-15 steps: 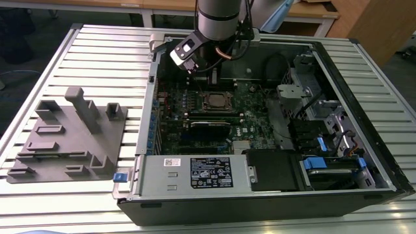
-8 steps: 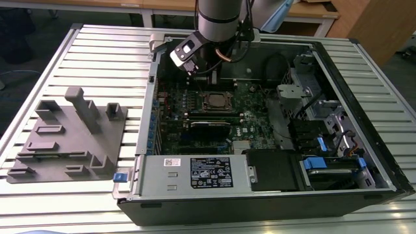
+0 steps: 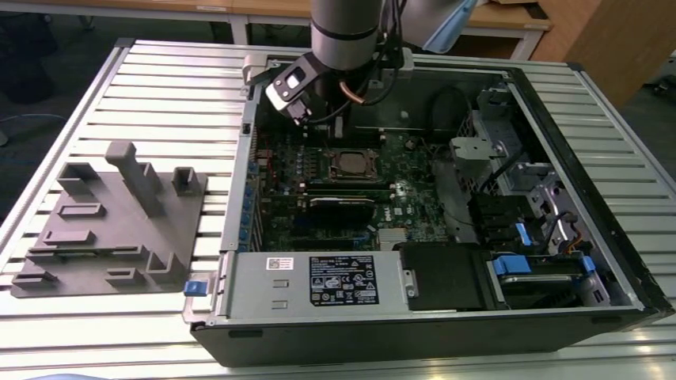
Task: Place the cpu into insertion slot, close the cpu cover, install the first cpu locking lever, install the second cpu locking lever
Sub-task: 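Close the cpu cover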
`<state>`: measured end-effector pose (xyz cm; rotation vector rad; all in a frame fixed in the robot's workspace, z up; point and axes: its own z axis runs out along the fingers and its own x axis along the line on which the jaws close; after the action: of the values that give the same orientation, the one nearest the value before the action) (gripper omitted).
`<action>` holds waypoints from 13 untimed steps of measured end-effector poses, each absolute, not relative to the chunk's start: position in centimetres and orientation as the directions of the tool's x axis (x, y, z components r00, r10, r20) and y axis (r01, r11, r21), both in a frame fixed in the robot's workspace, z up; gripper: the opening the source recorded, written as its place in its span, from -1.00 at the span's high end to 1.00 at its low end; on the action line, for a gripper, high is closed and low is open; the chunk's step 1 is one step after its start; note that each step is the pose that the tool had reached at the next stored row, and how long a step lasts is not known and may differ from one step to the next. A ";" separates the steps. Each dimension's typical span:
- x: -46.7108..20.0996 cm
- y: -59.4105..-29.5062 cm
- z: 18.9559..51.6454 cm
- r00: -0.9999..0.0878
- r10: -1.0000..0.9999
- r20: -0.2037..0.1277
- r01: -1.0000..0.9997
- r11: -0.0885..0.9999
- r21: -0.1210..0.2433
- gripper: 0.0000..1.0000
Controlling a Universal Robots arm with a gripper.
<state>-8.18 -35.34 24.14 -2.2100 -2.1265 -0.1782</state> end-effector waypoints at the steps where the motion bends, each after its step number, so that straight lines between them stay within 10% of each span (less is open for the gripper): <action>1: -8.4 -35.4 24.1 0.036 0.990 0.133 0.999 -0.041 0.030 0.79; 13: -9.1 -35.6 24.1 0.036 0.990 0.137 0.999 -0.041 0.031 0.79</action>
<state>-9.07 -35.61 24.14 -2.2074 -2.1240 -0.1846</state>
